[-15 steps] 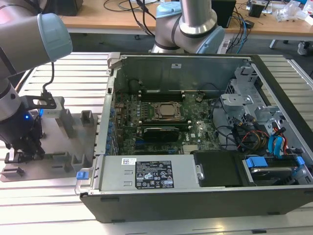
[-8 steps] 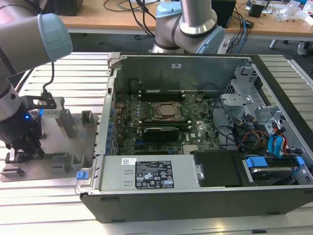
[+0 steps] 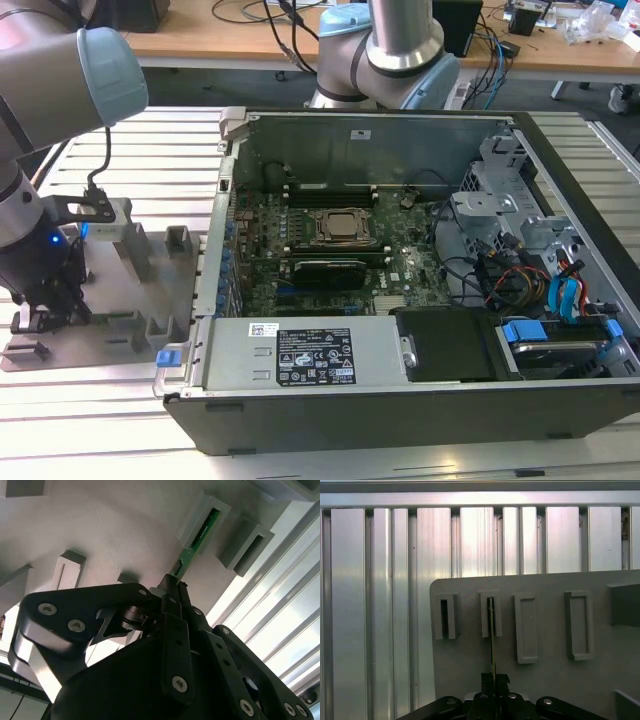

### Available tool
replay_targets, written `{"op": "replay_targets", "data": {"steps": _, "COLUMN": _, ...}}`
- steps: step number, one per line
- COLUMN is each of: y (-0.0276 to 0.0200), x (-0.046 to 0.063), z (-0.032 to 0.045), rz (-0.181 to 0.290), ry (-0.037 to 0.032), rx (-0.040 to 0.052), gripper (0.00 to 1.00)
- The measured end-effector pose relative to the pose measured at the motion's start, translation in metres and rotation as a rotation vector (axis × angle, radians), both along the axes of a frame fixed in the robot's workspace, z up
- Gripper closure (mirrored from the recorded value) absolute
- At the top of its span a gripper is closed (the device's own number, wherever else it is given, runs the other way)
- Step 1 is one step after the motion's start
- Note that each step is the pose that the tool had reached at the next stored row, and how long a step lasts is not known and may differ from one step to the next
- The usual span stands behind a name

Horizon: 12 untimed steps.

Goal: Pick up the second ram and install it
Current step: 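Pick up the second ram and move it above second insertion slot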

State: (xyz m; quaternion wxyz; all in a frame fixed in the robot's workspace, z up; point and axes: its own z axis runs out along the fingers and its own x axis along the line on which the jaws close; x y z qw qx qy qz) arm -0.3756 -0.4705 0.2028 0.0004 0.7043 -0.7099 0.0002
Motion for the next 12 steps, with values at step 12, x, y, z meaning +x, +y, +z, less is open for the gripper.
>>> {"op": "replay_targets", "data": {"steps": 12, "y": 0.0001, "x": 0.000, "z": 0.0458, "rz": 0.000, "ry": 0.0000, "rx": -0.0001, "gripper": 0.87}}
